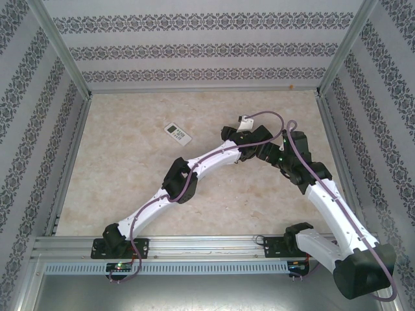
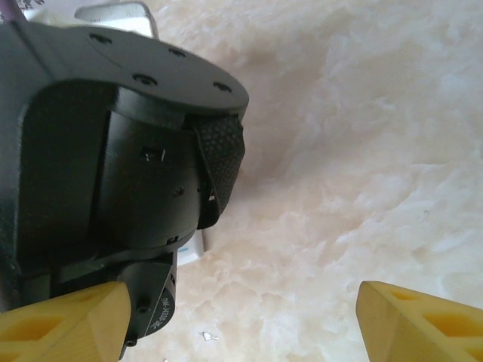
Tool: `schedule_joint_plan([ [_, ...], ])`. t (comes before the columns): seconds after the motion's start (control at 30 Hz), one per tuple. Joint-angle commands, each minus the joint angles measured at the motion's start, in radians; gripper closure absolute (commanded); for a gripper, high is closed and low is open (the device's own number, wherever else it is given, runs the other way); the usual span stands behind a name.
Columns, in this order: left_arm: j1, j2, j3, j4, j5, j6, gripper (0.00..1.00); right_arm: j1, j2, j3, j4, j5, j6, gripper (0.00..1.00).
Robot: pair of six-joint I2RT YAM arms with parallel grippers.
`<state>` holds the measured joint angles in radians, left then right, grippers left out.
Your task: Load the batteries into the remote control
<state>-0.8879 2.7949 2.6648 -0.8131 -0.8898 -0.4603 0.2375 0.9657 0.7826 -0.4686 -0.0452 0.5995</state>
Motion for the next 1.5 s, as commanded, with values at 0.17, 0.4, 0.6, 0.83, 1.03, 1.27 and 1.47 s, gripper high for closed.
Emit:
schedule_joint_plan([
  [0.17, 0.09, -0.348, -0.184, -0.09, 0.28, -0.267, 0.34, 0.018, 0.046, 0.034, 0.02, -0.033, -0.004, 0.21],
  [0.4, 0.328, -0.837, -0.937, 0.186, 0.573, -0.442, 0.31, 0.153, 0.191, 0.117, 0.051, 0.045, -0.003, 0.21],
  [0.6, 0.507, -0.794, -1.019, 0.087, 0.658, -0.455, 0.28, 0.206, 0.361, 0.237, 0.023, 0.039, 0.004, 0.21],
  [0.83, 0.541, -0.614, -0.935, 0.137, 0.731, -0.456, 0.09, 0.214, 0.411, 0.262, 0.017, -0.009, -0.013, 0.2],
  [1.03, 0.538, -0.56, -0.941, 0.228, 0.81, -0.488, 0.03, 0.211, 0.403, 0.253, -0.001, -0.013, -0.035, 0.19],
  [1.27, 0.539, -0.546, -0.916, 0.231, 0.847, -0.437, 0.06, 0.212, 0.416, 0.265, 0.019, -0.041, -0.065, 0.18],
  [1.47, 0.55, -0.807, -1.164, 0.417, 0.926, -0.403, 0.05, 0.269, 0.652, 0.518, 0.02, -0.073, -0.398, 0.16],
])
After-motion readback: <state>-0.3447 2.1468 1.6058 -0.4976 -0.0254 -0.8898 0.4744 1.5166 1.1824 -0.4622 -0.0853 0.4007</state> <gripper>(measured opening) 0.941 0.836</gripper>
